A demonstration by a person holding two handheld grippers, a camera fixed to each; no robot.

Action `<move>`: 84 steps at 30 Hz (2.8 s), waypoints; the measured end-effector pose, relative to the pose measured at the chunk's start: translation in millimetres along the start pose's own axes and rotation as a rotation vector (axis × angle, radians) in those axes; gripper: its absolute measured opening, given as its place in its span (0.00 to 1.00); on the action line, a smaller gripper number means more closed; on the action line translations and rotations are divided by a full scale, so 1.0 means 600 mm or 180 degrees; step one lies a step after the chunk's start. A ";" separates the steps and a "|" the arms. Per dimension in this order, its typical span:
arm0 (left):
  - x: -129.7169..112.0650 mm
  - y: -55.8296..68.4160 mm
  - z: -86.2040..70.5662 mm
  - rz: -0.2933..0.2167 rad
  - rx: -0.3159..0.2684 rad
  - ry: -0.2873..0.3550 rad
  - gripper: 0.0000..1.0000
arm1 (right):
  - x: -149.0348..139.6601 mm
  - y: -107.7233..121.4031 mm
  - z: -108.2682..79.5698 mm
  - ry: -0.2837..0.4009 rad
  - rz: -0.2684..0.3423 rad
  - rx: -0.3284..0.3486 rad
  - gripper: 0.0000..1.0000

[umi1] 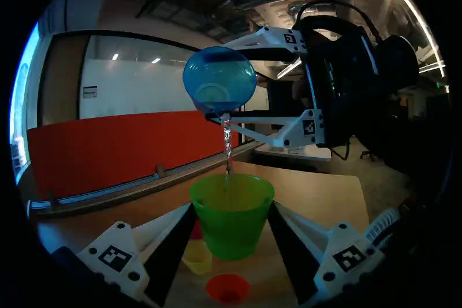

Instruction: Pour water

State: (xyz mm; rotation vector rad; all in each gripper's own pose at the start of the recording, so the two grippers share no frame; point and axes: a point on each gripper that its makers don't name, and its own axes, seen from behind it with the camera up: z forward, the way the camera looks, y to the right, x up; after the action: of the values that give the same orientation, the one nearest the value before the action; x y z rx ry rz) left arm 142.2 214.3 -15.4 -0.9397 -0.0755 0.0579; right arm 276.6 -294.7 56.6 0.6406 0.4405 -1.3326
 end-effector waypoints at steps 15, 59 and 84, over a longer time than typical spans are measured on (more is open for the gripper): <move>0.002 0.001 0.002 0.0022 -0.0002 0.0000 0.84 | 0.004 0.009 0.003 0.0012 -0.0242 -0.0070 0.89; 0.005 -0.001 0.002 0.0034 0.0005 0.0032 0.84 | 0.030 0.013 0.007 0.0090 -0.0738 -0.0195 0.89; 0.012 -0.015 -0.003 0.0053 0.0071 -0.0014 0.84 | -0.018 -0.033 -0.021 0.0072 0.1376 0.0005 0.89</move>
State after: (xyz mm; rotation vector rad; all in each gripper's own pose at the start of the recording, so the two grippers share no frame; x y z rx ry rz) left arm 149.9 208.0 -9.1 -0.9180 -0.0711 0.0760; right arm 255.7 -280.4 50.7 0.7067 0.2972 -0.9160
